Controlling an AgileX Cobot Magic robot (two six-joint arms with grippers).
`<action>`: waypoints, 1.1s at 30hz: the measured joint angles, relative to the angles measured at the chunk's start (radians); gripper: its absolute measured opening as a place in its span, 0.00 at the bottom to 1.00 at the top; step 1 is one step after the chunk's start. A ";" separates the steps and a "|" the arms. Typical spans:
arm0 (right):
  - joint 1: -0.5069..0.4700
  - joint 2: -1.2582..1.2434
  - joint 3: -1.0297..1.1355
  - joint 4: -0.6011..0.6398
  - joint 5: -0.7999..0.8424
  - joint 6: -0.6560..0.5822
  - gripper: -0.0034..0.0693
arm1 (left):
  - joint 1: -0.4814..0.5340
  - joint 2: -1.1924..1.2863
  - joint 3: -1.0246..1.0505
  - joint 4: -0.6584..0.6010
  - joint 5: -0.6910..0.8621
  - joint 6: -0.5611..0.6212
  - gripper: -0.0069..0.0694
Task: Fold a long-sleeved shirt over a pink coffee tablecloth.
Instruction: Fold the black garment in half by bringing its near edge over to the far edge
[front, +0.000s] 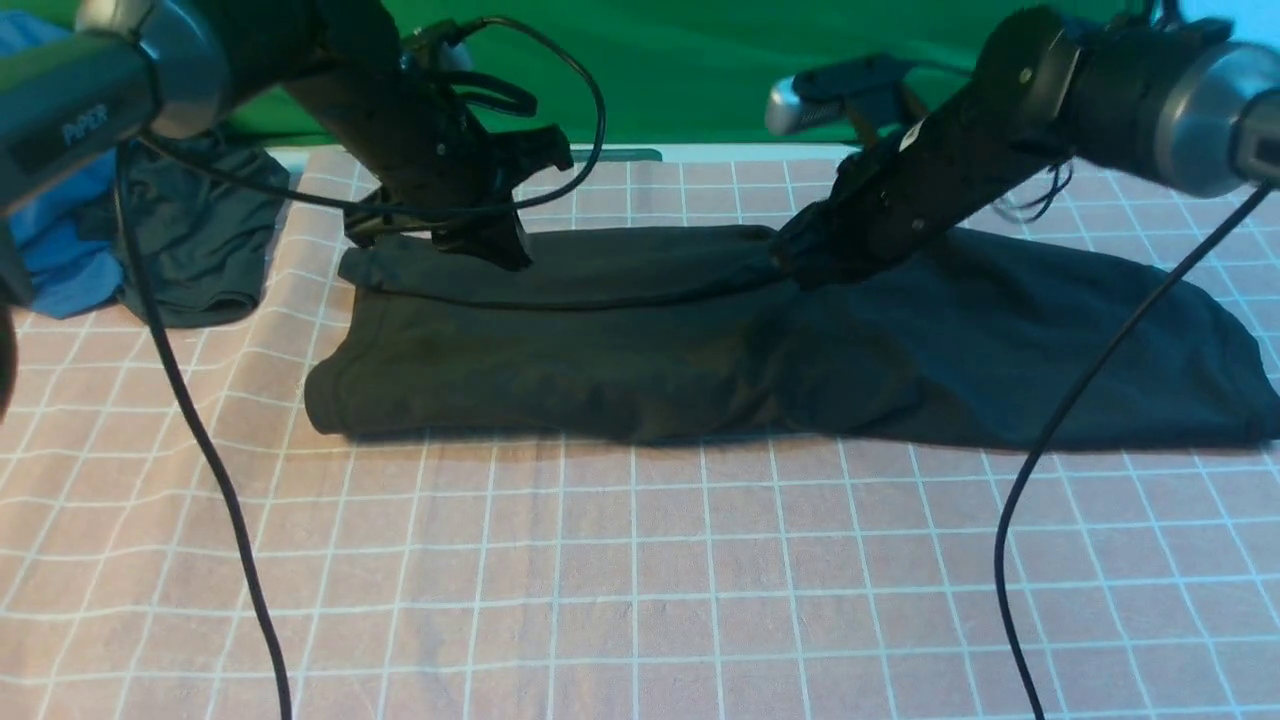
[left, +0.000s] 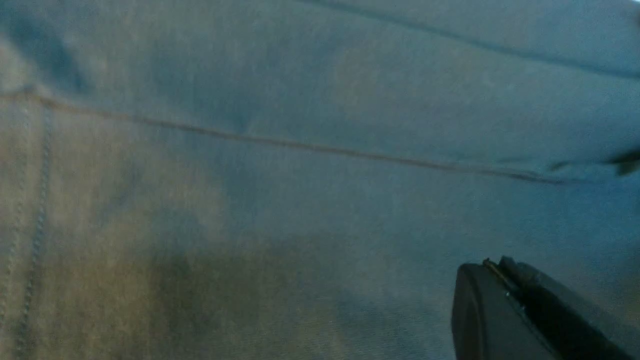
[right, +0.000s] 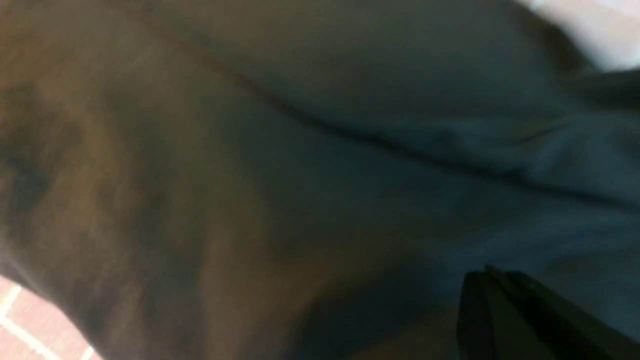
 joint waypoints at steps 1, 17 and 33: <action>0.000 0.022 -0.011 0.020 0.012 -0.008 0.10 | 0.000 0.003 0.000 0.000 0.004 -0.001 0.11; 0.003 0.183 -0.115 0.067 -0.075 -0.023 0.10 | -0.022 0.029 0.000 -0.017 0.002 -0.003 0.11; -0.029 0.239 -0.249 0.070 -0.425 -0.012 0.12 | -0.022 0.029 0.000 -0.025 0.040 -0.041 0.11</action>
